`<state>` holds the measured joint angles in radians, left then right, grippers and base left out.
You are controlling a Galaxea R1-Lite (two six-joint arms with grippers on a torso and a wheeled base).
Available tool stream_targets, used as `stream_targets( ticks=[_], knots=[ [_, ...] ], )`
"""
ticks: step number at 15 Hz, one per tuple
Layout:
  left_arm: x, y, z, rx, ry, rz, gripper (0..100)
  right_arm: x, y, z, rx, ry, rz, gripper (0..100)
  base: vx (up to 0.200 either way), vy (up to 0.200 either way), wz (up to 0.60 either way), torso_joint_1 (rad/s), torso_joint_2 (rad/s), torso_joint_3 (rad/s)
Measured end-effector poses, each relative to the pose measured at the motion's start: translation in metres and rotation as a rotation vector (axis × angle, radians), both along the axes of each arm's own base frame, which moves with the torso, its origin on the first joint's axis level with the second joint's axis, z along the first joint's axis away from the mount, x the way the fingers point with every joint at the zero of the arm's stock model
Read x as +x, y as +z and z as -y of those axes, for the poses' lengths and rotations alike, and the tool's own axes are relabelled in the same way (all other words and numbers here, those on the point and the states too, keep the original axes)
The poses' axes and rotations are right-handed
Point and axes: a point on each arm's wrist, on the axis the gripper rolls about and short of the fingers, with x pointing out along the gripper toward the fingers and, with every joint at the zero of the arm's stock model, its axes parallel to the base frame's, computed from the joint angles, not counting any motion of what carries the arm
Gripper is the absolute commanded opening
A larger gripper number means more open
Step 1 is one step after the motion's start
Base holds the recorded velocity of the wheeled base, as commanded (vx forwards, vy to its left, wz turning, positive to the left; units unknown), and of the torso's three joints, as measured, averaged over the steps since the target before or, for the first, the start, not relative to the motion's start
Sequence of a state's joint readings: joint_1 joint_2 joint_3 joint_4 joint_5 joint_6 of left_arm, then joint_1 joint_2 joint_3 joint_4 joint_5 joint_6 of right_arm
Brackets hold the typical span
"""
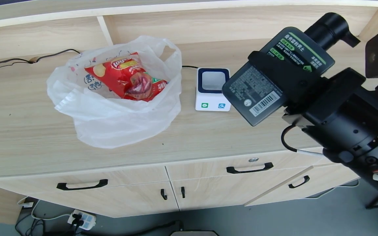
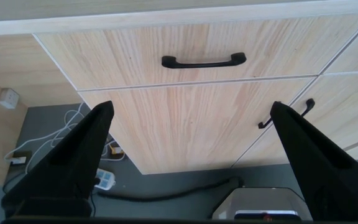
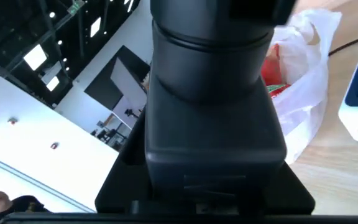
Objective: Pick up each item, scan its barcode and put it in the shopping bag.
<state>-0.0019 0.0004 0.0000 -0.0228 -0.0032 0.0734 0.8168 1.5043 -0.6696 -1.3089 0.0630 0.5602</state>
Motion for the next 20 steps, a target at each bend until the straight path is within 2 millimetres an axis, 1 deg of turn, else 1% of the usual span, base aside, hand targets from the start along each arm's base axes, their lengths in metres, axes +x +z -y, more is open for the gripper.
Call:
stream_targets(
  ticks=[5, 8, 10, 13, 20],
  knots=[
    [0.000, 0.000, 0.000, 0.001, -0.001, 0.001, 100, -0.030, 0.015, -0.010, 0.101, 0.192, -0.052, 0, 0.000, 0.000, 0.00, 0.000, 0.00, 0.000],
    [0.000, 0.000, 0.000, 0.001, 0.000, 0.001, 100, -0.045, 0.028, -0.011, 0.159, 0.287, -0.049, 0, 0.000, 0.000, 0.00, 0.000, 0.00, 0.000],
    [0.000, 0.000, 0.000, 0.000, 0.000, 0.000, 100, -0.049, 0.039, -0.010, 0.202, 0.317, -0.038, 0, 0.000, 0.000, 0.00, 0.000, 0.00, 0.000],
    [0.000, 0.000, 0.000, 0.001, -0.001, 0.001, 100, -0.052, 0.046, -0.009, 0.233, 0.345, -0.046, 0, 0.000, 0.000, 0.00, 0.000, 0.00, 0.000],
    [0.000, 0.000, 0.000, 0.000, -0.001, 0.000, 100, -0.052, 0.043, -0.010, 0.215, 0.342, -0.034, 0, 0.000, 0.000, 0.00, 0.000, 0.00, 0.000]
  ],
)
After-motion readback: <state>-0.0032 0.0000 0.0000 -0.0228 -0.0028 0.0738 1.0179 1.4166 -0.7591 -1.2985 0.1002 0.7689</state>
